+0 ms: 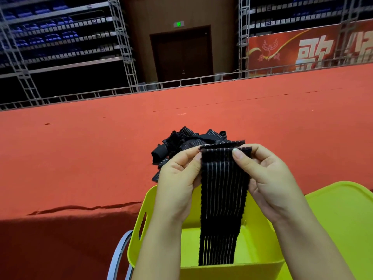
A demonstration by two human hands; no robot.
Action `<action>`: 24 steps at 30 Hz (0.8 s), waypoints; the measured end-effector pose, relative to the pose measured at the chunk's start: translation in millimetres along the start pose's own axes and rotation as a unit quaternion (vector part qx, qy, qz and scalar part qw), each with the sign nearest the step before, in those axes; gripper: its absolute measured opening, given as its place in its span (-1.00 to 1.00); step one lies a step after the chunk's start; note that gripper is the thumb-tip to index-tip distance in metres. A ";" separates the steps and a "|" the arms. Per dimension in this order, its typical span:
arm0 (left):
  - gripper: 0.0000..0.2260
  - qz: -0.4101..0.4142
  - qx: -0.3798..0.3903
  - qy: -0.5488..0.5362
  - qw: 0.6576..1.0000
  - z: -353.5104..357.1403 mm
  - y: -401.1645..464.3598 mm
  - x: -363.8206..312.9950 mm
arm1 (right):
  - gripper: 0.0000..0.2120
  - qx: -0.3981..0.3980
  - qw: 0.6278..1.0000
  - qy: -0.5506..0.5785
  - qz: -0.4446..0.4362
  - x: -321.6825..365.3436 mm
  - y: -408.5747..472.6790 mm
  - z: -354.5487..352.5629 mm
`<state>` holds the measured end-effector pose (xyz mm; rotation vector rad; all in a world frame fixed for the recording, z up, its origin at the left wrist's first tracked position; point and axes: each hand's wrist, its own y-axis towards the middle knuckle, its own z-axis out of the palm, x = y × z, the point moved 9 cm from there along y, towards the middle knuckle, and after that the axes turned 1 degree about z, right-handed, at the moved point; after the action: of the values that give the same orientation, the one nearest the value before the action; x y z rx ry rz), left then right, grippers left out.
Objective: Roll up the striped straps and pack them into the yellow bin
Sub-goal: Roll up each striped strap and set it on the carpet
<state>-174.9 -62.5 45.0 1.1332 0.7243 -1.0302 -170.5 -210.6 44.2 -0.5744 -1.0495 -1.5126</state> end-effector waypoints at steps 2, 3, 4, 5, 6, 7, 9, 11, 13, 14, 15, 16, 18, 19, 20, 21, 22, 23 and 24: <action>-0.78 0.001 0.011 -0.001 1.000 2.4 -2.3 -1.1 | -0.70 -0.014 1.000 0.007 -0.014 2.1 0.1 -4.9; -0.77 0.003 0.014 0.002 1.000 3.5 -3.3 -1.4 | -0.69 -0.023 1.000 0.009 -0.016 2.6 0.2 -7.0; -0.78 0.006 0.018 0.005 1.000 5.0 -4.5 -1.8 | -0.67 -0.028 0.999 0.011 -0.020 3.0 0.1 -8.7; -0.79 0.008 0.023 0.008 1.000 6.6 -5.3 -2.0 | -0.62 -0.029 0.999 0.012 -0.026 4.0 -0.4 -9.1; -0.80 0.010 0.026 0.011 1.000 7.9 -6.2 -2.2 | -0.59 -0.029 0.999 0.012 -0.032 4.4 -0.8 -9.5; -0.79 0.011 0.029 0.014 0.999 8.8 -7.0 -2.0 | -0.58 -0.029 0.999 0.010 -0.037 5.0 -1.6 -9.6; -0.78 0.013 0.032 0.019 0.999 9.3 -7.7 -2.3 | -0.66 -0.036 0.999 -0.001 -0.038 5.4 -2.7 -10.4; -0.77 0.013 0.033 0.021 0.999 9.2 -8.3 -2.7 | -0.69 -0.043 0.998 -0.013 -0.036 5.4 -3.5 -10.1; -0.78 0.013 0.033 0.020 0.999 8.7 -8.8 -3.6 | -0.72 -0.047 0.998 -0.022 -0.037 5.6 -4.0 -9.4; -0.78 0.013 0.034 0.020 0.999 8.5 -8.9 -4.2 | -0.75 -0.049 0.998 -0.024 -0.039 5.8 -4.2 -9.1; -0.77 0.014 0.036 0.021 0.999 8.1 -9.2 -4.6 | -0.77 -0.052 0.997 -0.026 -0.042 5.6 -4.4 -8.8; -0.77 0.015 0.038 0.025 0.999 8.3 -9.7 -5.6 | -0.78 -0.057 0.997 -0.030 -0.044 5.1 -4.5 -9.2; -0.75 0.017 0.041 0.034 0.998 6.9 -10.3 -6.4 | -0.83 -0.066 0.995 -0.048 -0.049 3.6 -4.4 -10.5; -0.75 0.017 0.043 0.036 0.998 6.1 -10.5 -5.9 | -0.88 -0.068 0.994 -0.062 -0.053 2.6 -4.1 -11.1; -0.75 0.017 0.045 0.038 0.998 5.0 -10.6 -5.6 | -0.92 -0.071 0.993 -0.076 -0.058 1.8 -3.8 -11.7; -0.75 0.016 0.046 0.039 0.998 3.8 -10.9 -5.1 | -0.93 -0.073 0.991 -0.087 -0.064 1.2 -3.8 -12.1; -0.76 0.015 0.045 0.039 0.998 3.1 -11.3 -4.9 | -0.92 -0.076 0.990 -0.095 -0.069 0.9 -4.1 -12.4; -0.76 0.015 0.044 0.040 0.998 2.4 -11.8 -4.7 | -0.91 -0.079 0.989 -0.102 -0.075 0.7 -4.4 -12.5; -0.77 0.018 0.041 0.043 0.998 2.4 -12.3 -5.7 | -0.91 -0.083 0.987 -0.109 -0.082 0.9 -4.9 -12.9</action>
<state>-188.5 -64.2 46.1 1.2630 0.7322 -0.9928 -172.9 -222.3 37.3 -0.8013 -1.1679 -1.7212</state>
